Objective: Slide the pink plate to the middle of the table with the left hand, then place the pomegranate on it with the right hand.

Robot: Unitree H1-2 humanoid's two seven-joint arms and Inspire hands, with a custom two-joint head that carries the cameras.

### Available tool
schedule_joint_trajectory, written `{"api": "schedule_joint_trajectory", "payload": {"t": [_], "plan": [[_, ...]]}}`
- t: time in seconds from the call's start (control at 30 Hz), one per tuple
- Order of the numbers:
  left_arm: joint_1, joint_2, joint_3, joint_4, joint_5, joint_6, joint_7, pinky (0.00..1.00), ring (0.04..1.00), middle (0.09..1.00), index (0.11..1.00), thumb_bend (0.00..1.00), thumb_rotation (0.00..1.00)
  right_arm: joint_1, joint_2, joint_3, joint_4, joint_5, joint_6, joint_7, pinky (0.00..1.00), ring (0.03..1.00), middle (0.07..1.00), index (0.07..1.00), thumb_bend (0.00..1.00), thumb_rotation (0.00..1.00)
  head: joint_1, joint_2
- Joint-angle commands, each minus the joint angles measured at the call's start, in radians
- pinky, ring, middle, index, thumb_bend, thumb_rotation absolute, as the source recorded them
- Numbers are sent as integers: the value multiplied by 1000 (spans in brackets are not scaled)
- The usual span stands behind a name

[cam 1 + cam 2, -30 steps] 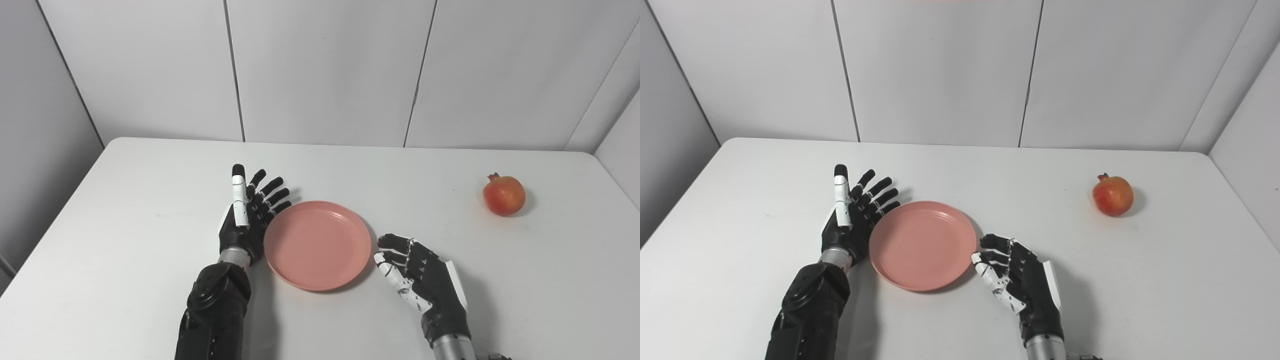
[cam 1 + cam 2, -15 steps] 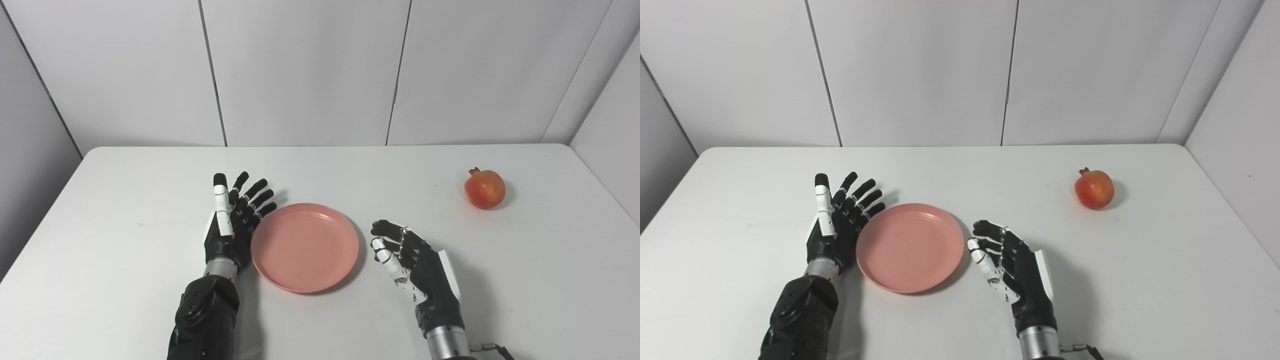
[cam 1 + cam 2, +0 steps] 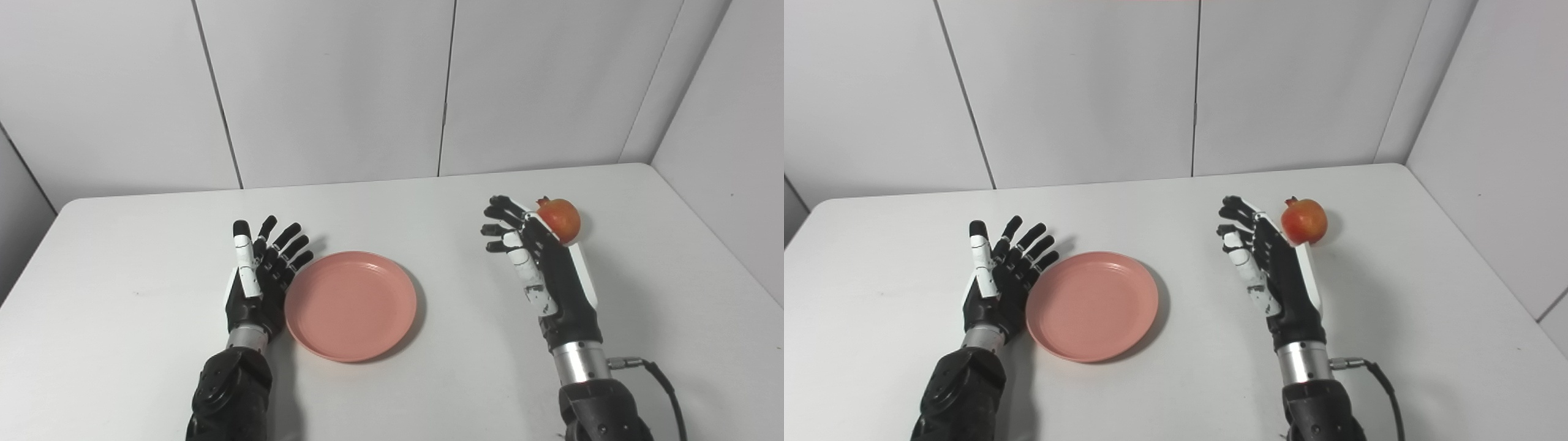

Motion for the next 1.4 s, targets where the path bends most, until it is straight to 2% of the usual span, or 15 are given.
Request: {"api": "schedule_joint_trajectory", "payload": {"t": [0.0,0.13,0.2,0.27,0.43,0.53,0.7,0.8,0.97,1.23,1.37], "plan": [[-12,-5,0,13,-2,2,-2,770,810,824,935,779,1000,-39,-21,-17,-15,-27,21,15,779,875,889,888,876,996,0,0],[-12,-6,1,19,-5,-5,-6,771,807,824,933,780,1000,-92,-91,-39,40,-56,1,41,795,890,907,898,886,1000,-5,-8],[-12,-6,1,19,-6,-8,-8,770,806,824,932,777,1000,-126,-141,-34,79,-114,-15,49,801,889,913,901,885,1000,-5,-12],[-11,-5,3,20,-12,-12,-13,776,814,830,933,774,1000,-156,-182,-24,106,-160,-2,68,859,917,935,918,912,1000,-5,-16],[-14,-3,15,23,-34,-14,-22,805,838,854,947,772,1000,-231,-270,16,169,-299,29,117,775,901,945,919,976,1000,-7,-19],[-13,-1,16,20,-41,-13,-28,808,842,859,948,778,1000,-270,-305,34,216,-374,30,132,761,885,918,880,996,1000,-6,-21],[-10,5,11,18,-45,-15,-39,826,858,864,960,779,998,-328,-354,58,312,-479,-2,135,822,897,900,872,1000,1000,-6,-21],[-9,4,10,17,-41,-12,-36,820,853,862,962,777,998,-366,-390,91,372,-565,-17,129,849,890,889,865,993,984,-6,-21],[-5,2,4,17,-31,-17,-34,810,842,851,960,778,995,-416,-421,126,456,-624,-26,128,842,876,876,854,986,937,-4,-25],[8,-8,-15,1,1,-17,-18,777,819,823,942,782,1000,-469,-412,139,569,-641,-20,105,827,867,876,843,952,894,5,-23],[9,-12,-16,-5,9,-15,-14,783,820,827,940,787,1000,-489,-413,150,643,-647,-55,39,769,831,852,813,938,900,8,-24]]}}
